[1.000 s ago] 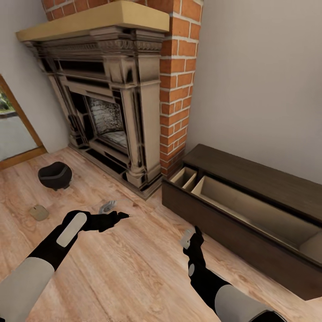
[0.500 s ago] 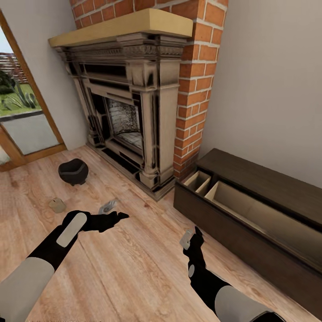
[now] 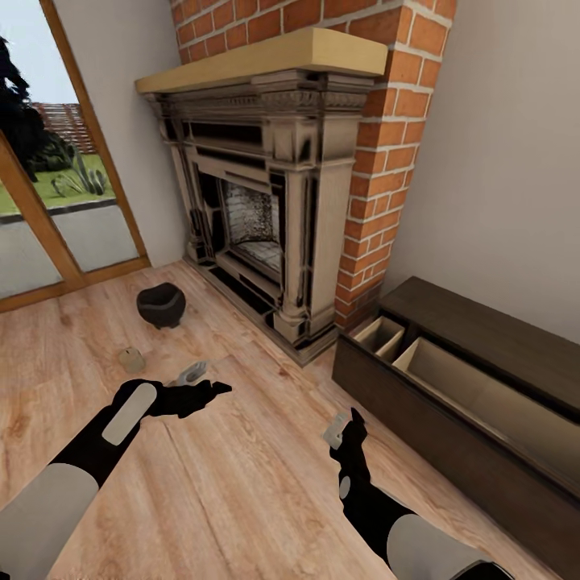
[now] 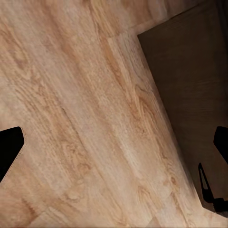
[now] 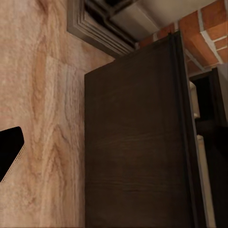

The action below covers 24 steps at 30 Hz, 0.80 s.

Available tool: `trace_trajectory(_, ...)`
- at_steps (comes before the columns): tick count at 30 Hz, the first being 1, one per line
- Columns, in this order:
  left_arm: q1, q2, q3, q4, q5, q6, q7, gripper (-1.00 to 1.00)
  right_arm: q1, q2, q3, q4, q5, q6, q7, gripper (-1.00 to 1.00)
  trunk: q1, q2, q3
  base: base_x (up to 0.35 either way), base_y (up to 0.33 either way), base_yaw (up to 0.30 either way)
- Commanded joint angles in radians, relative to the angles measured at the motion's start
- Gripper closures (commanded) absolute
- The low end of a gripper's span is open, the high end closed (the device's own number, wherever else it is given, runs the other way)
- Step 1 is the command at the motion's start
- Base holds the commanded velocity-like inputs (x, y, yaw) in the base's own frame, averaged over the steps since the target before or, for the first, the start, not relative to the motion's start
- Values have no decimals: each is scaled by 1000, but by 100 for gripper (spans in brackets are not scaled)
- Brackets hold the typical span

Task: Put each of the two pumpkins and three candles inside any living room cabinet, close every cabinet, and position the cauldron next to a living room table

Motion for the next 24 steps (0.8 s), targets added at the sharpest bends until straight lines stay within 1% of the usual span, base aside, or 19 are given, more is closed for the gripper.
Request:
trace_trajectory(1,0,0,0,0,0,0,0,-100,0,0,0,0,0,0,0,-100,0,0,1,0,0,208)
trace_trajectory(8,0,0,0,0,0,0,0,-100,0,1,0,-5,0,1,-1,-100,0,0,3,0,0,104)
trace_trajectory(24,0,0,0,2,2,0,-7,-100,0,2,0,-6,-1,1,-2,-100,0,0,3,0,0,276)
